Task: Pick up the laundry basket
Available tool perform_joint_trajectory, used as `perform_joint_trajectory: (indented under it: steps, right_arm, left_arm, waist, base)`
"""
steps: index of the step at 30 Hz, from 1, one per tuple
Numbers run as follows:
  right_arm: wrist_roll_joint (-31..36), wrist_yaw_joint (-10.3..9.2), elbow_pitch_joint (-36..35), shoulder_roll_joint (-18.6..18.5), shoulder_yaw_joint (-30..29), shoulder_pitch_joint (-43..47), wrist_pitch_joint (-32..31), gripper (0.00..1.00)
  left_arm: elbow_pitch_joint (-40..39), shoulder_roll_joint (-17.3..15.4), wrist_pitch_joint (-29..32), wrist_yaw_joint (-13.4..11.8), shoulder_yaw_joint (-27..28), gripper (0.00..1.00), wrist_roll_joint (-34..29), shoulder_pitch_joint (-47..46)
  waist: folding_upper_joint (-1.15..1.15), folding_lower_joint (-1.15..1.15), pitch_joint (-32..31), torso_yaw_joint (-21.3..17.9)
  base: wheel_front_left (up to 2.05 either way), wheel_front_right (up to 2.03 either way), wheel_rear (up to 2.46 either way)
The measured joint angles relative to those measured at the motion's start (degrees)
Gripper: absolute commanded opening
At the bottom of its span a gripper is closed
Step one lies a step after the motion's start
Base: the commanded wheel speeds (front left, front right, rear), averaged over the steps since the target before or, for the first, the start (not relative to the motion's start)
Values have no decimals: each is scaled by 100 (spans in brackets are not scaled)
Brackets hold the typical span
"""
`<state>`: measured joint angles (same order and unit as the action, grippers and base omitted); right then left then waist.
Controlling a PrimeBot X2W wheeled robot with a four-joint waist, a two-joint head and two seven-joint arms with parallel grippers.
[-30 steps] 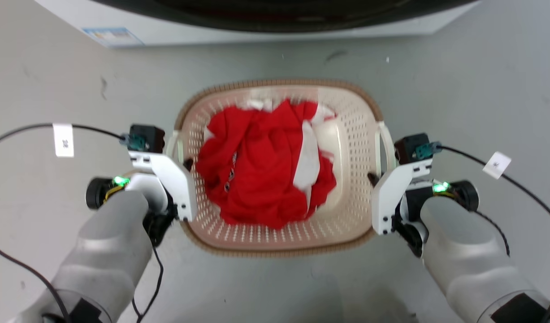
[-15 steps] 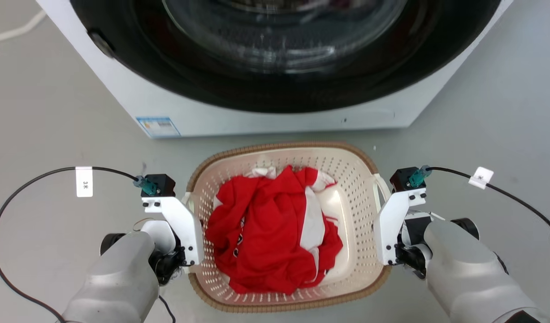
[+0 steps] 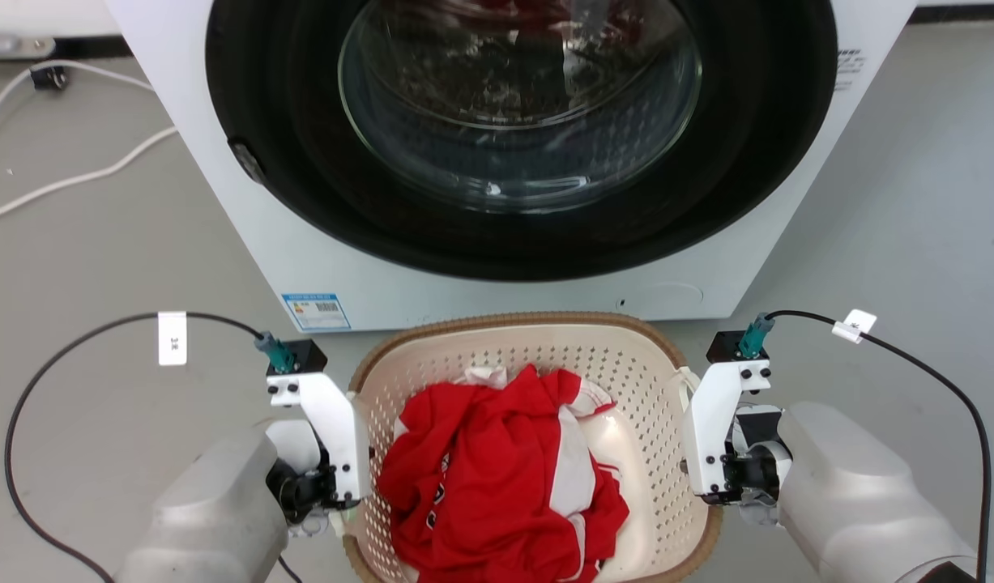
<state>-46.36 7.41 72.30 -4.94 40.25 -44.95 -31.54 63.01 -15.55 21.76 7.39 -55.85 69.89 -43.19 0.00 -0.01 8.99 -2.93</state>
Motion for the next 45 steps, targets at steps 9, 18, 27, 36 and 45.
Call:
perform_joint_trajectory:
  steps: [9, 18, 27, 36, 45]
  right_arm:
    - [-55, 0, 83, 49, 20, 144, -285, 0]
    - [-112, -1, 126, 78, 13, 425, -480, 0]
    - [-136, -1, 146, 101, 2, 567, -515, 0]
    - [-143, -1, 149, 110, -12, 618, -525, 0]
    - [-151, -1, 155, 113, -48, 647, -531, 0]
  left_arm:
    - [34, -1, 171, 0, -105, 0, 226, 289]
    - [58, 36, 189, 0, -227, 0, 350, 547]
    - [55, 52, 235, 0, -347, 0, 444, 636]
    - [53, 53, 151, -1, -467, 0, 486, 648]
    - [46, 48, 118, -4, -558, 0, 545, 652]
  waist:
    - [0, 0, -435, -35]
    - [0, 0, -792, -74]
    - [0, 1, -885, -79]
    - [0, 1, -912, -79]
    - [0, 1, -904, -83]
  base:
    - [0, 0, 0]
    - [0, 0, 0]
    - [0, 0, 0]
    - [0, 0, 0]
    - [0, 0, 0]
